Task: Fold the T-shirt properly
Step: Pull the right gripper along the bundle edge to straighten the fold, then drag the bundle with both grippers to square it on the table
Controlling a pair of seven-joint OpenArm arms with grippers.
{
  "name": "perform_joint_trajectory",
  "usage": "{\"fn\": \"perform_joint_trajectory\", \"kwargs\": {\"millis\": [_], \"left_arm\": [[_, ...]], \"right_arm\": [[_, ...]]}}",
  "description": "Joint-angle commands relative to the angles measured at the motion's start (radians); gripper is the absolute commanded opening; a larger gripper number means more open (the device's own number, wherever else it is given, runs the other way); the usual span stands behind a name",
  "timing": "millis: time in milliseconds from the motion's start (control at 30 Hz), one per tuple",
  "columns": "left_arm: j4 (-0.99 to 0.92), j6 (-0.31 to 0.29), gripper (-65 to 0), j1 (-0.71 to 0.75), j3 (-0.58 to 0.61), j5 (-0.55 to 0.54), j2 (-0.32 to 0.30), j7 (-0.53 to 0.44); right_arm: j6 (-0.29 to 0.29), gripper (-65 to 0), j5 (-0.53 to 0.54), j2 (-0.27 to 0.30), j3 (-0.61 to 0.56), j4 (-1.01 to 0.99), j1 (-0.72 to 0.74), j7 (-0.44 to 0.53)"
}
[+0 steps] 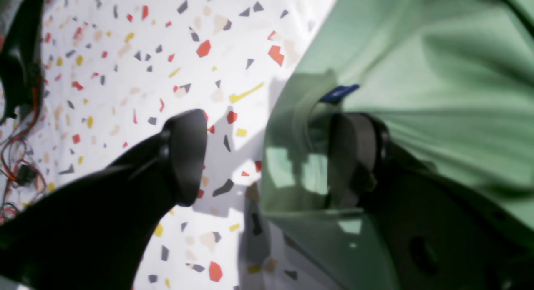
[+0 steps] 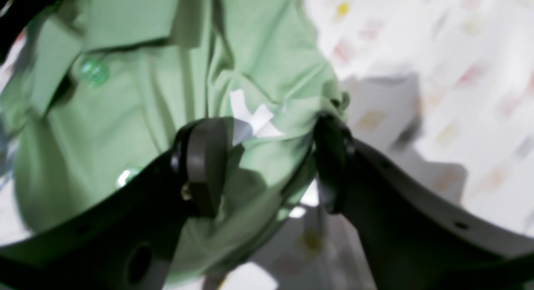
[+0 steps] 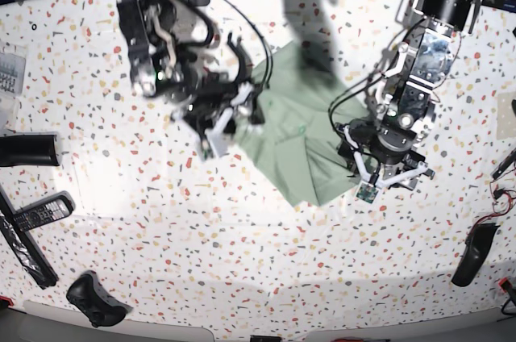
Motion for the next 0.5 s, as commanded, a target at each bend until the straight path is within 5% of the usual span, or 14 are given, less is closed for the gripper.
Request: {"fn": "perform_joint_trajectory", "kwargs": {"millis": [0, 267, 467], "left_arm": [[0.017, 0.017, -24.2, -0.023, -0.006, 0.012, -0.008, -0.024], [0.017, 0.016, -24.2, -0.026, -0.006, -0.034, -0.008, -0.031], [0.017, -0.024, -24.2, -0.028, -0.006, -0.066, 0.041, -0.043]], "right_arm": [[0.008, -32.5, 0.013, -0.003, -0.001, 0.041, -0.018, -0.021], [0.083, -32.5, 0.114, -0.053, -0.029, 0.149, -0.107, -0.051], [0.083, -32.5, 0.111, -0.101, -0.125, 0.149, -0.104, -0.049]]}}
